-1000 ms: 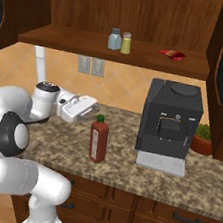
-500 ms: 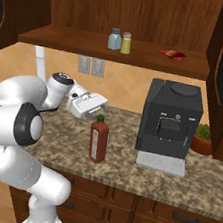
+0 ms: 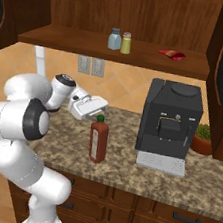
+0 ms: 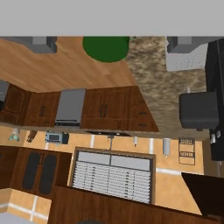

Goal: Put the shaker and condiment bottle from the counter next to their counterparts in the cabinet.

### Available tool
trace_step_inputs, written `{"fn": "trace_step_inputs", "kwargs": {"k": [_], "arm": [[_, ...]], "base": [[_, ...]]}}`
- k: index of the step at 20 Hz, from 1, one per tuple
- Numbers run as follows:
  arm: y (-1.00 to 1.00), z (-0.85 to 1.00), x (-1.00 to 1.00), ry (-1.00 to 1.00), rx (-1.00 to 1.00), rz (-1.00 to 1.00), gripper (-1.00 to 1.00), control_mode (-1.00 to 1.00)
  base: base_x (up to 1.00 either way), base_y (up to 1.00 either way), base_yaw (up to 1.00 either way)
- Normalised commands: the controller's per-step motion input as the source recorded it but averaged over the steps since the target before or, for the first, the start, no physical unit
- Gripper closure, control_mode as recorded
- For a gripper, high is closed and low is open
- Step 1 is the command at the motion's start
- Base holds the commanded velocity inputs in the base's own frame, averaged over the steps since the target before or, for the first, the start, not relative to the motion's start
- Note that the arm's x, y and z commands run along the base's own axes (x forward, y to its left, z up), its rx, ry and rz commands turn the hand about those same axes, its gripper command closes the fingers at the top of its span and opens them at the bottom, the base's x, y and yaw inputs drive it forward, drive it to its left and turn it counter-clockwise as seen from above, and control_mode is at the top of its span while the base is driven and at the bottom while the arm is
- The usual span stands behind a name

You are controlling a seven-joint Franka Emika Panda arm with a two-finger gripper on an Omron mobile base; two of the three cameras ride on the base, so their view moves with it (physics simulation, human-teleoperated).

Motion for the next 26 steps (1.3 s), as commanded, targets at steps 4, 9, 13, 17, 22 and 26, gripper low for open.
{"fn": "trace_step_inputs", "kwargs": {"k": [4,9,13,17,22,26], "arm": [[0.00,-0.11,0.17,0.00,0.00,-0.01,-1.00,-1.00],[0.00,-0.17,-0.06,0.00,0.00,-0.05,-1.00,-1.00],[0.00,-0.10,-0.10,0.00,0.00,-0.05,-1.00,-1.00],[0.00,-0.09,-0.16,0.00,0.00,-0.06,-1.00,-1.00],[-0.02,-0.12,-0.29,0.00,0.00,-0.09,-1.00,-1.00],[0.00,-0.10,-0.26,0.00,0.00,-0.07,-1.00,-1.00]], "base": [[0.00,0.00,0.00],[0.00,0.00,0.00],[0.00,0.00,0.00],[0.00,0.00,0.00],[0.00,0.00,0.00],[0.00,0.00,0.00]]}}
